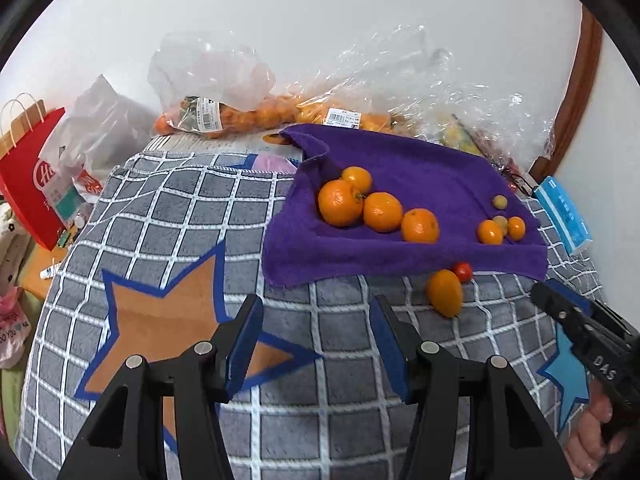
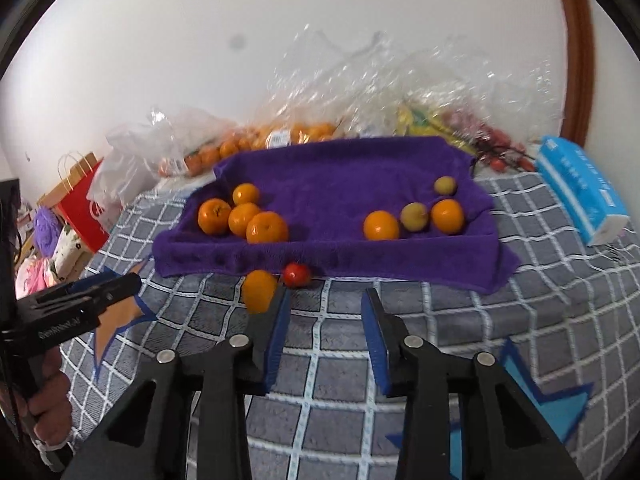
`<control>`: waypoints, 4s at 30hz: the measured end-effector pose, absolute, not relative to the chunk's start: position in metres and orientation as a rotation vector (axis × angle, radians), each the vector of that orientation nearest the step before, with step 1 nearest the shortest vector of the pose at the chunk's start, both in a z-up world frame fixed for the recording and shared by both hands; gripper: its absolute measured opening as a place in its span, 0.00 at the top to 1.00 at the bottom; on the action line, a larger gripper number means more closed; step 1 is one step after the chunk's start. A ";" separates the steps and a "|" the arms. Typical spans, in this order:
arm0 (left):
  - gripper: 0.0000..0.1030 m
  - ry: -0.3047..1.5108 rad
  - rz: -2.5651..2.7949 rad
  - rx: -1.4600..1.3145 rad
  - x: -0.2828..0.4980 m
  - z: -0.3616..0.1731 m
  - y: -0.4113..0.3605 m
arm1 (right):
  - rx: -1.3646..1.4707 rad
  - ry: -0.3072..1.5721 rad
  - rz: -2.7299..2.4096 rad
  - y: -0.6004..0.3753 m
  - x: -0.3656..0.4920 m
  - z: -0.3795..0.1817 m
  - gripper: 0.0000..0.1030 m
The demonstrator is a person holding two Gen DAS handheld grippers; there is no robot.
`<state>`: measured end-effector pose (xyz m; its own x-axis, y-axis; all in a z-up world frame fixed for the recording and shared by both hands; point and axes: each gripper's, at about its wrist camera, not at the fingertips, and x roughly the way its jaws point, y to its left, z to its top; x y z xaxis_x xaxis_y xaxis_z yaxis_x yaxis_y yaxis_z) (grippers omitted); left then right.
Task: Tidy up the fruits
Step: 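Lower the right tool to the red apple and close on it, then grasp the oval orange fruit with the left tool while the right tool holds the apple, then carry the apple and oval fruit onto the purple towel with both tools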
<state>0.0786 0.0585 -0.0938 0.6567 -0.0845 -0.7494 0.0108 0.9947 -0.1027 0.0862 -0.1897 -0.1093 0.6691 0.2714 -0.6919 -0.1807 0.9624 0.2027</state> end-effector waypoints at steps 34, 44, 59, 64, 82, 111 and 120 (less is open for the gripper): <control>0.48 0.848 -0.136 -0.127 0.103 -0.112 0.071 | 0.086 0.872 0.294 -0.160 0.135 -0.134 0.76; 0.48 0.879 -0.205 -0.093 0.092 -0.108 0.027 | 0.087 0.797 0.234 -0.205 0.092 -0.109 0.76; 0.51 0.944 -0.234 -0.118 0.106 -0.127 -0.036 | 0.125 0.753 0.118 -0.279 0.054 -0.106 0.76; 0.55 0.957 -0.207 -0.105 0.116 -0.135 -0.046 | 0.133 0.744 0.107 -0.288 0.048 -0.107 0.76; 0.69 0.928 -0.195 -0.107 0.111 -0.135 -0.043 | 0.117 0.738 0.101 -0.284 0.043 -0.106 0.76; 0.69 0.866 -0.193 -0.177 0.050 -0.085 0.019 | 0.195 0.736 0.128 -0.247 0.026 -0.064 0.76; 0.69 0.835 -0.189 -0.169 0.046 -0.053 0.025 | 0.198 0.714 0.107 -0.253 0.028 -0.031 0.76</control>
<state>0.0463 0.0247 -0.0529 0.6559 -0.2325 -0.7182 0.0999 0.9697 -0.2228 0.0275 -0.2525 -0.0314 0.7510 0.1647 -0.6394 -0.0301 0.9759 0.2161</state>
